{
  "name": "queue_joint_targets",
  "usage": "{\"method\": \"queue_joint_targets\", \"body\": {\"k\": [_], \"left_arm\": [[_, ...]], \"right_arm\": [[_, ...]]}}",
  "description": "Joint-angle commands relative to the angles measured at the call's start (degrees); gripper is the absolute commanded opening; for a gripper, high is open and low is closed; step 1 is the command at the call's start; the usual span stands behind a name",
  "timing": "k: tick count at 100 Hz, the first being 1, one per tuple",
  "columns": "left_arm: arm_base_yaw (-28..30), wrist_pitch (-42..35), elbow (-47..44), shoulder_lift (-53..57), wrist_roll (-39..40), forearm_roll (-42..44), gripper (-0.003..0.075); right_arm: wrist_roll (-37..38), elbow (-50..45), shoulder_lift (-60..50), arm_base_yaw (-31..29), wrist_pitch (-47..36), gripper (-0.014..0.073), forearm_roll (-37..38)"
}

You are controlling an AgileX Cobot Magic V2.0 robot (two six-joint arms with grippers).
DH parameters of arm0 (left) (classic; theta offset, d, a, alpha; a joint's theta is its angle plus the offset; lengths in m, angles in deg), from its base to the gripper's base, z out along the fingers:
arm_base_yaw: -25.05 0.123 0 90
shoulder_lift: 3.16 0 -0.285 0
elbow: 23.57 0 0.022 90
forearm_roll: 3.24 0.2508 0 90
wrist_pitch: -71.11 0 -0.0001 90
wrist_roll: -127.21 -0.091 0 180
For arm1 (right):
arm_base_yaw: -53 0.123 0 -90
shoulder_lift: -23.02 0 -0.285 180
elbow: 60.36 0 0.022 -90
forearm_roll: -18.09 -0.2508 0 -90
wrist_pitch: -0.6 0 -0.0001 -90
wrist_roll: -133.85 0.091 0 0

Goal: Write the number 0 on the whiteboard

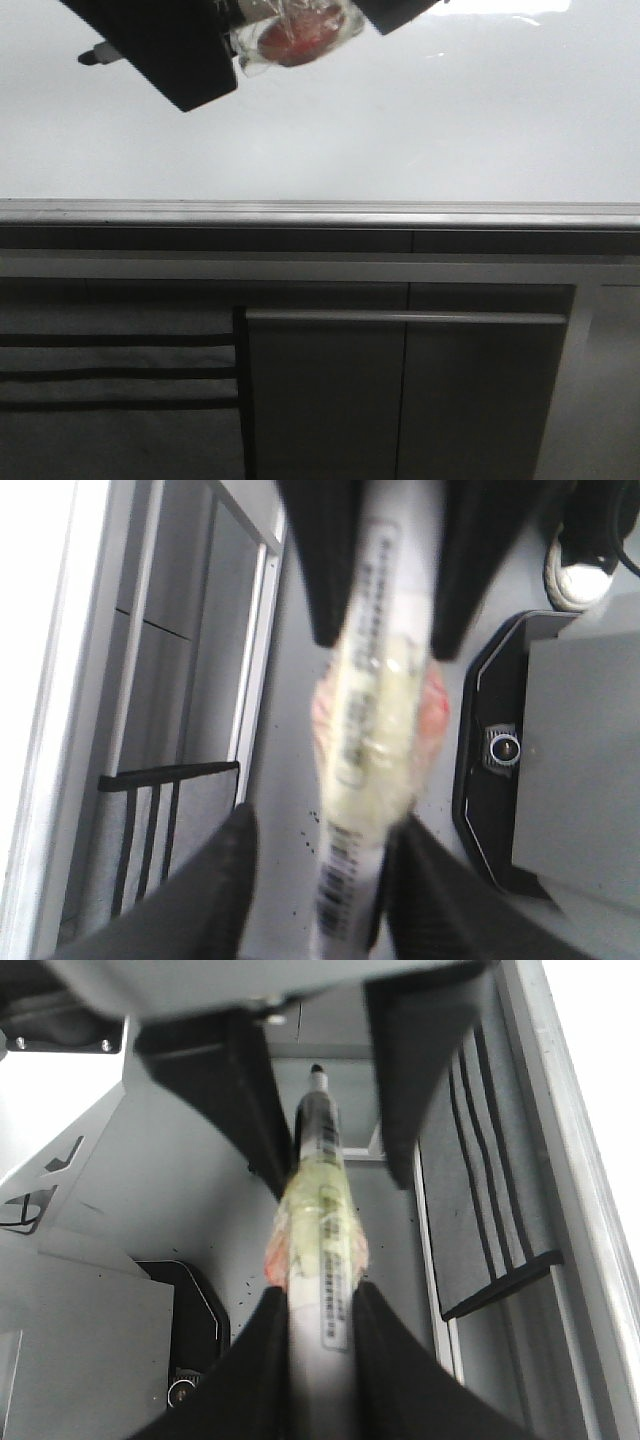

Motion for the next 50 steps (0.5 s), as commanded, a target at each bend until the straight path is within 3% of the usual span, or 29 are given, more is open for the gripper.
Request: {"method": "queue_joint_targets", "body": {"k": [1,28,44,50], "left_arm": [[0.09,-4.37,2.00,3.31,3.81,0.20,0.0399],[8.14,-10.77,-1.88,16.08,12.93,-0.06,0.0400],[16.67,-18.36,-11.60,26.96,20.20,-0.06,0.0400],[19.65,-20.83,-15.47,30.88,22.69,-0.06,0.0400]], "right_arm": [[0.42,1.91,-1.46,-1.28,-1.70,0.0015,-3.31],[8.70,1.36,-6.12,-13.76,3.54,0.0015,-4.03],[22.85,-4.19,-11.40,-22.26,-2.15,0.0015,-5.72],[24.25,-7.96,-13.93,-24.39,-7.28,0.0015,-8.59]]}}
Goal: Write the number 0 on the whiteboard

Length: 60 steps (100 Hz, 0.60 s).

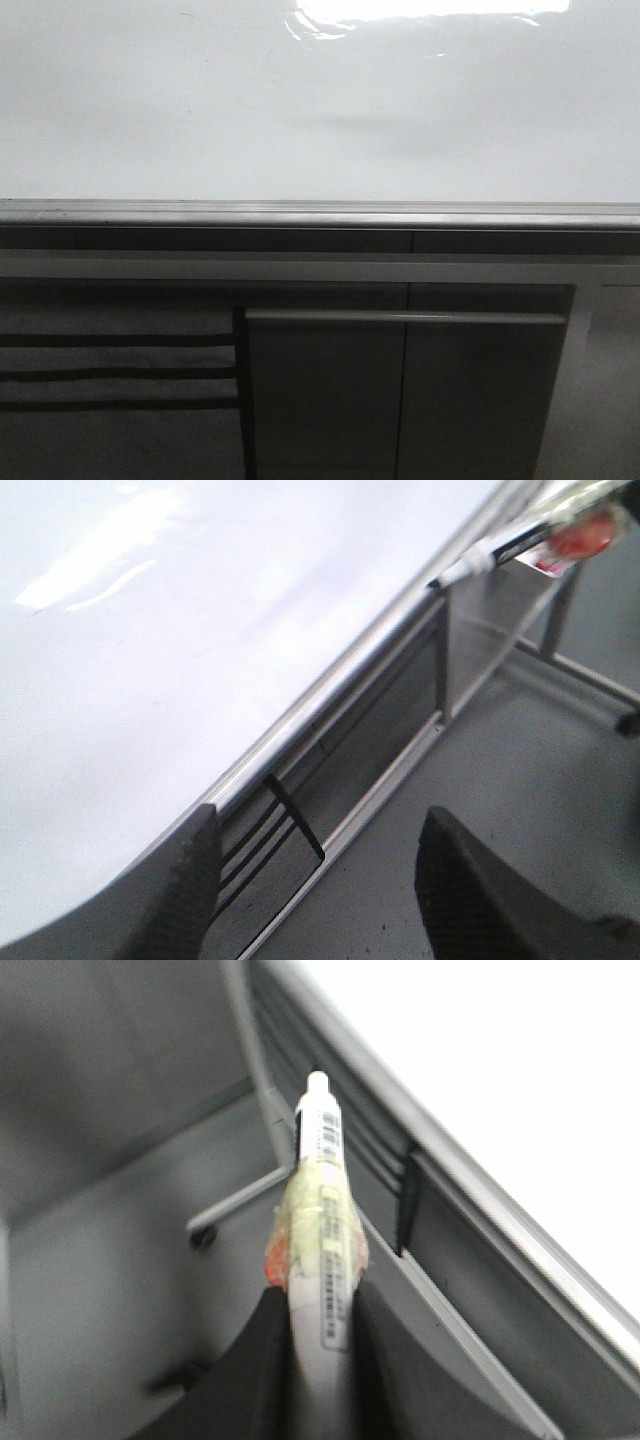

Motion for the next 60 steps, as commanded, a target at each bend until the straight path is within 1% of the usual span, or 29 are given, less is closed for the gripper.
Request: {"method": "queue_joint_targets", "body": {"k": [1,4,9,17,27,32,38,50,60], "left_arm": [[4.07,-8.00,-4.74,6.65,5.03,-0.50,0.0400],[5.23,-9.10,-6.67,8.51,6.25,-0.62,0.0400],[7.22,-10.77,-9.87,11.39,6.58,-0.73,0.0400],[9.11,-13.32,-14.69,15.16,6.58,-0.85,0.0400],[10.53,-16.02,-18.49,17.48,6.58,-1.18,0.0400],[10.78,-16.54,-19.47,17.76,6.67,-1.58,0.0400],[10.83,-16.65,-20.03,17.61,6.67,-2.33,0.0400],[10.83,-16.88,-20.03,16.99,6.67,-2.68,0.0400],[10.83,-17.32,-20.03,16.51,6.67,-2.81,0.0400]], "right_arm": [[4.50,-4.18,-5.01,-3.26,-7.89,0.0015,-6.12],[4.50,-6.17,-6.24,-3.63,-11.08,0.0015,-7.99],[4.50,-9.24,-7.84,-3.63,-13.76,0.0015,-10.69],[4.50,-12.87,-9.07,-3.63,-13.76,0.0015,-12.38],[4.36,-13.85,-8.40,-3.63,-16.44,0.0015,-12.92],[4.36,-13.59,-7.33,-3.63,-17.22,0.0015,-11.88],[4.52,-12.15,-5.63,-3.37,-17.10,0.0015,-8.84],[9.38,-9.39,-3.61,-1.61,-19.11,0.0015,-3.59],[12.39,-9.26,-3.51,1.61,-22.55,0.0015,-0.36]]}}
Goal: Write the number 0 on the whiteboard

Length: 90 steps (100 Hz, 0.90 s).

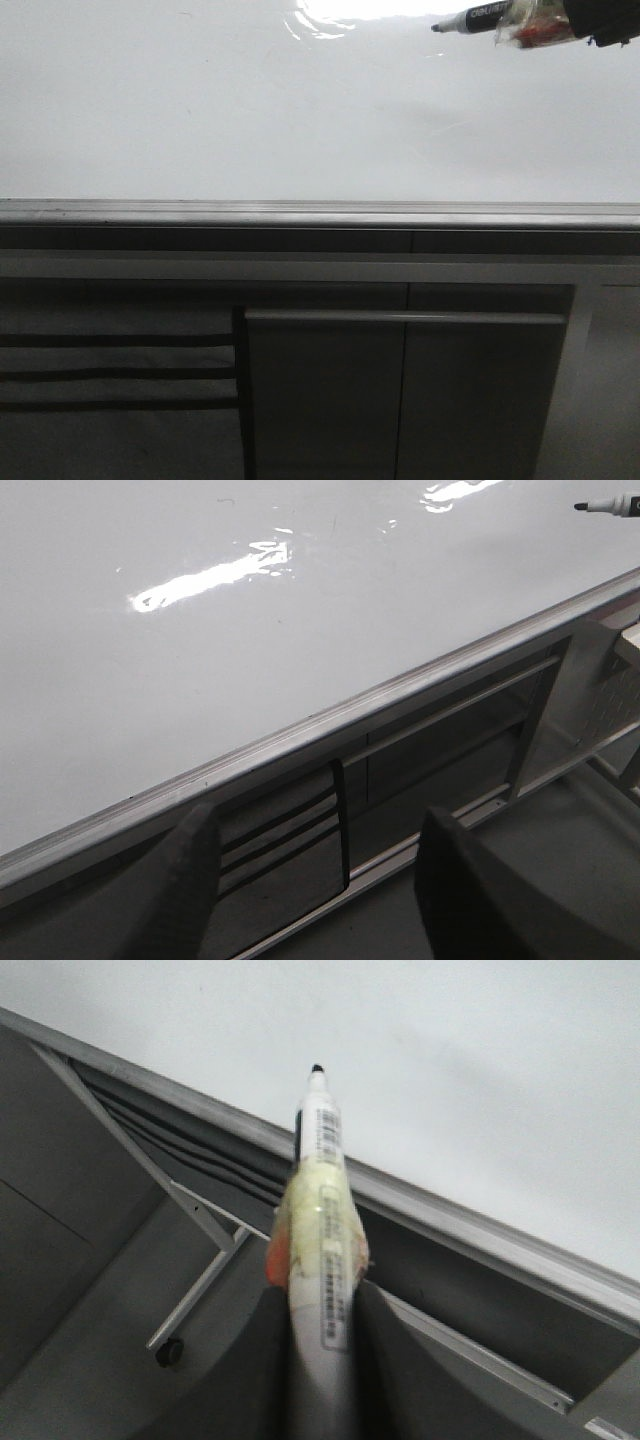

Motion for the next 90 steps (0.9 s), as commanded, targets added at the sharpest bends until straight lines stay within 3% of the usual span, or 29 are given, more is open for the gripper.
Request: {"method": "queue_joint_targets", "body": {"k": [1,13,48,77,90], "left_arm": [[0.21,-4.90,1.43,-0.86,0.69,-1.04,0.0400],[0.21,-5.64,1.43,-1.11,0.69,-1.04,0.0400],[0.21,-6.76,1.43,-1.11,0.69,-1.04,0.0400],[0.21,-6.76,1.43,-1.11,0.69,-1.04,0.0400],[0.21,-6.76,1.43,-1.11,0.69,-1.04,0.0400]], "right_arm": [[2.56,2.40,-0.37,2.54,-4.80,0.0015,1.71],[2.56,2.40,-0.03,5.51,-7.60,0.0015,2.56],[0.78,2.40,3.06,5.60,-7.35,0.0015,2.67],[0.92,11.48,12.36,5.67,4.78,0.0015,3.16],[7.22,16.88,17.12,5.67,5.27,0.0015,8.62]]}}
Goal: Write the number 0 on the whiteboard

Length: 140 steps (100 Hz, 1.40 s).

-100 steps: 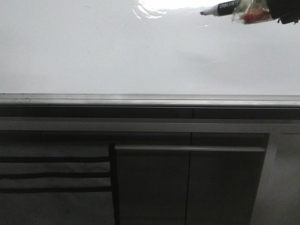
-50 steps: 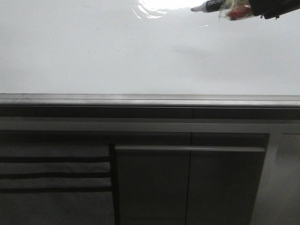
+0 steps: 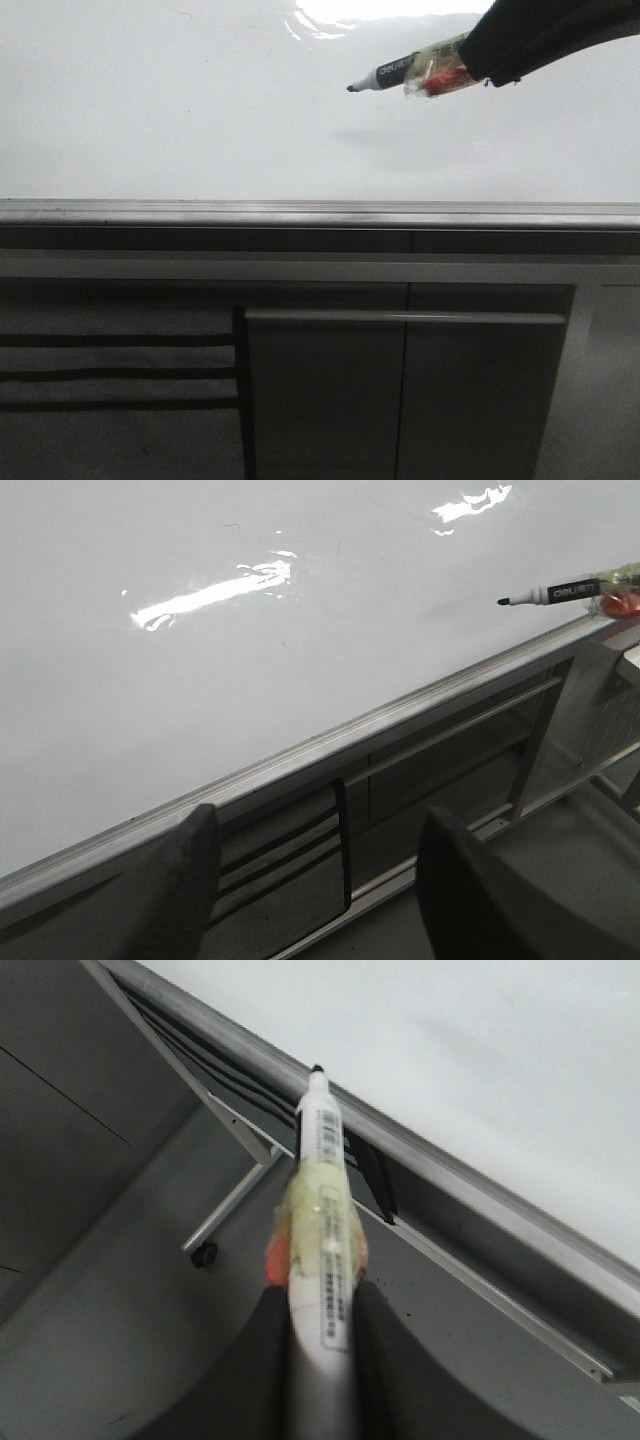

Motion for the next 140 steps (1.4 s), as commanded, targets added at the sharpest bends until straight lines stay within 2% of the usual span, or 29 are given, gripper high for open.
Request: {"method": "queue_joint_targets", "body": {"k": [1,16,28,51,61,81,88,109,130,140], "left_arm": [[0.21,-4.37,1.43,-0.37,0.69,-0.80,0.0400],[0.21,-4.37,1.43,-0.37,0.69,-0.80,0.0400],[0.21,-4.37,1.43,-0.37,0.69,-0.80,0.0400],[0.21,-4.58,1.43,-0.37,0.69,-0.37,0.0400],[0.21,-4.71,1.43,-0.37,0.69,-0.37,0.0400],[0.21,-4.80,1.43,-0.37,0.69,-0.37,0.0400],[0.21,-4.80,1.43,-0.37,0.69,-0.37,0.0400],[0.21,-4.80,1.43,-0.37,0.69,-0.25,0.0400],[0.21,-4.80,1.43,-0.37,0.69,-0.25,0.0400],[0.21,-4.59,1.43,-0.37,0.69,-0.25,0.0400]], "right_arm": [[4.21,5.68,2.15,-0.04,-0.82,0.0015,3.33],[9.98,9.68,4.59,1.93,-3.29,0.0015,11.97],[9.98,9.68,4.81,4.65,-6.15,0.0015,12.47],[10.79,12.46,8.58,3.95,-7.86,0.0015,12.32],[10.79,17.02,11.45,3.95,-5.78,0.0015,12.20],[11.28,20.07,18.52,3.26,6.40,0.0015,14.45],[13.68,20.11,18.68,1.76,6.80,0.0015,16.52],[13.66,24.61,17.10,-0.36,5.51,0.0015,16.17],[13.56,27.58,17.84,3.42,4.60,0.0015,16.14],[13.56,27.58,19.91,4.13,8.00,0.0015,16.25]]}}
